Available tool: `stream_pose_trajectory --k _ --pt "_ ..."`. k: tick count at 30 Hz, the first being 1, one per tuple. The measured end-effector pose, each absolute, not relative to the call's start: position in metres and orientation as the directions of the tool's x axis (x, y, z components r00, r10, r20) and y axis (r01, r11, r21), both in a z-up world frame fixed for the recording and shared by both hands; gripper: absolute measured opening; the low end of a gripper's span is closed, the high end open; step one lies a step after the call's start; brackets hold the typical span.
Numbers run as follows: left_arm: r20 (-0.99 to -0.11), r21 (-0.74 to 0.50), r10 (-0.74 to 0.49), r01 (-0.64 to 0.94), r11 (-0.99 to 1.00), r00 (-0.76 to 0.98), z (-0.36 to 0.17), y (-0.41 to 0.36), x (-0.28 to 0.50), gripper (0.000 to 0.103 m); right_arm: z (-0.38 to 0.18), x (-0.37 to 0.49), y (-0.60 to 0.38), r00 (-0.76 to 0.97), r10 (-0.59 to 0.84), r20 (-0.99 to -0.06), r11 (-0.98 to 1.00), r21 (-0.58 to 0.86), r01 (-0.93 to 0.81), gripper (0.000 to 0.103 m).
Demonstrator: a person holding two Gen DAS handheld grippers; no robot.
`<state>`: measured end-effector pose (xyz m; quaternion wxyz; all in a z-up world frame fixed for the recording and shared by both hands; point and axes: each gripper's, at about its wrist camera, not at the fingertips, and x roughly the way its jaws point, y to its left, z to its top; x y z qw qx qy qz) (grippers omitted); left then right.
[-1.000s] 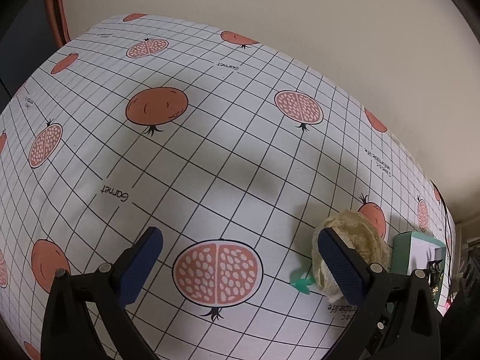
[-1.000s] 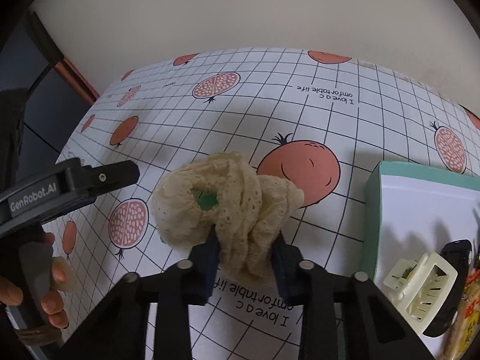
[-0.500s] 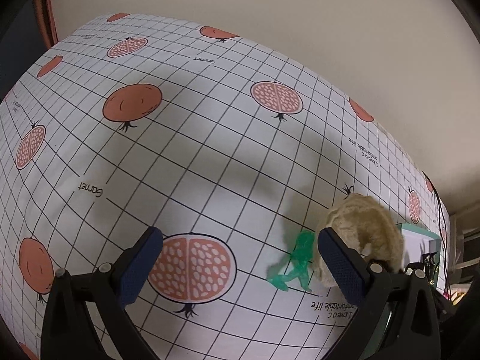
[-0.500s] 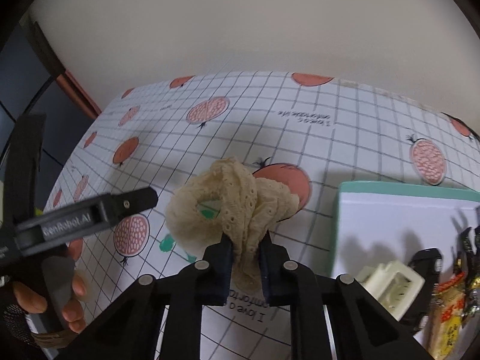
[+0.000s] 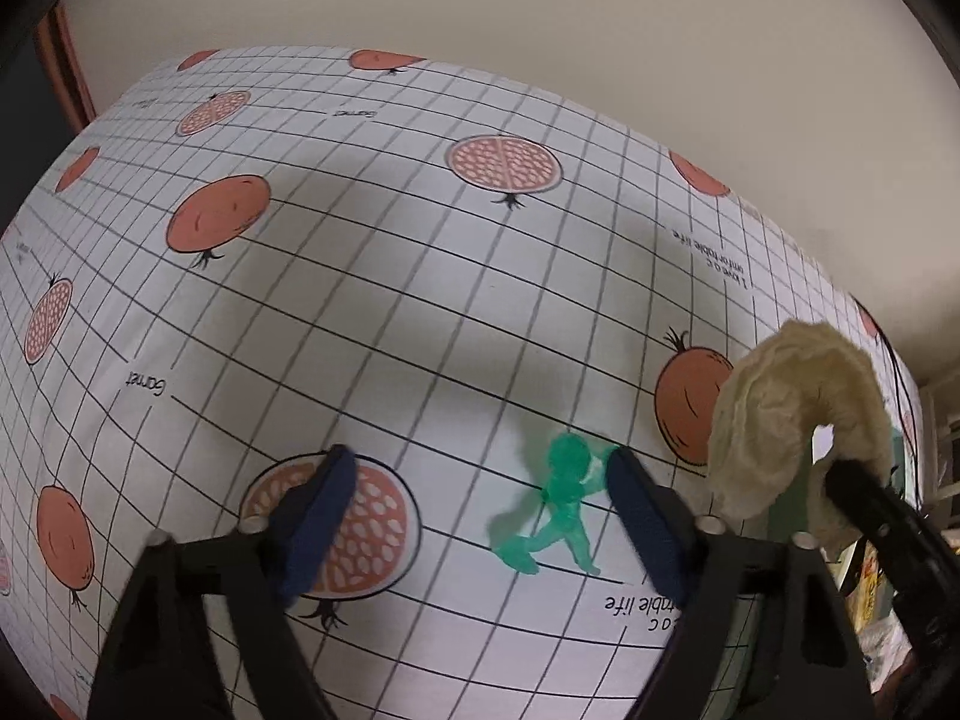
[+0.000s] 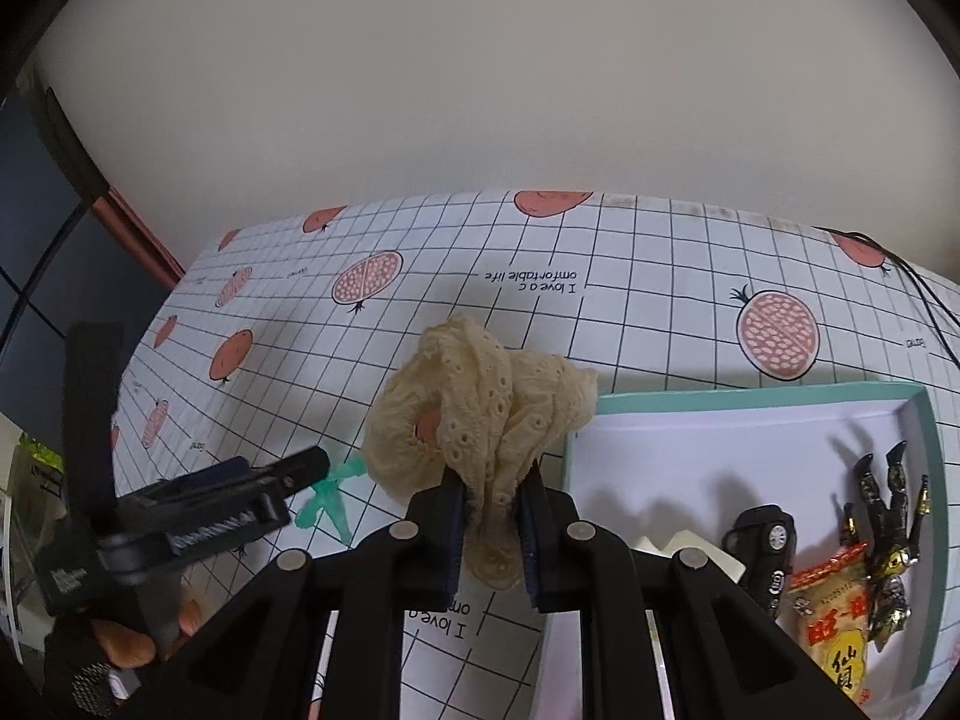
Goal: Organize objects
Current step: 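Close the right tool on the lace cloth while the left tool reaches the green figure, then close the left tool on the green plastic figure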
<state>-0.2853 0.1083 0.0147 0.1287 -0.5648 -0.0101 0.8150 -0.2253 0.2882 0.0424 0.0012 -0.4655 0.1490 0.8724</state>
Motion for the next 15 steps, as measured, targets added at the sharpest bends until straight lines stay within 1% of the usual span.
stream_pose_trajectory --k 1,3,4,6,7,9,10,12,13,14,15 --pt "-0.919 -0.164 0.225 -0.205 -0.965 -0.324 0.013 0.111 -0.283 0.075 0.043 -0.225 0.289 -0.567 -0.136 -0.813 -0.956 0.258 -0.142 0.017" --pt "-0.916 -0.171 0.235 -0.213 -0.962 -0.326 0.015 0.114 -0.282 0.066 0.043 -0.224 0.289 -0.566 -0.135 -0.813 -0.956 0.257 -0.141 0.017" --pt "-0.915 -0.168 0.236 -0.222 -0.960 -0.328 0.016 0.116 -0.281 0.063 0.043 -0.224 0.290 -0.566 -0.135 -0.814 -0.956 0.256 -0.140 0.017" --pt "-0.913 -0.159 0.234 -0.238 -0.958 -0.334 0.018 0.121 -0.279 0.055 0.043 -0.223 0.291 -0.564 -0.134 -0.815 -0.956 0.256 -0.143 0.017" --pt "-0.912 -0.158 0.238 -0.248 -0.956 -0.335 0.019 0.123 -0.278 0.052 0.043 -0.223 0.292 -0.562 -0.136 -0.816 -0.955 0.258 -0.144 0.017" --pt "-0.909 -0.166 0.250 -0.261 -0.951 -0.333 0.022 0.125 -0.277 0.040 0.043 -0.223 0.292 -0.561 -0.135 -0.816 -0.956 0.257 -0.144 0.017" --pt "-0.908 -0.171 0.257 -0.267 -0.948 -0.332 0.022 0.127 -0.277 0.038 0.043 -0.223 0.292 -0.561 -0.136 -0.817 -0.956 0.257 -0.143 0.017" --pt "-0.904 -0.181 0.272 -0.279 -0.943 -0.329 0.023 0.129 -0.276 0.028 0.043 -0.223 0.292 -0.560 -0.137 -0.817 -0.956 0.257 -0.141 0.017" --pt "-0.903 -0.187 0.278 -0.283 -0.941 -0.328 0.023 0.130 -0.276 0.026 0.043 -0.223 0.292 -0.560 -0.136 -0.817 -0.956 0.257 -0.142 0.017" --pt "-0.902 -0.192 0.284 -0.287 -0.939 -0.326 0.023 0.131 -0.276 0.021 0.043 -0.223 0.292 -0.560 -0.136 -0.817 -0.956 0.257 -0.144 0.017" --pt "-0.900 -0.198 0.290 -0.290 -0.936 -0.324 0.023 0.131 -0.276 0.020 0.043 -0.223 0.292 -0.560 -0.136 -0.817 -0.955 0.258 -0.144 0.017"
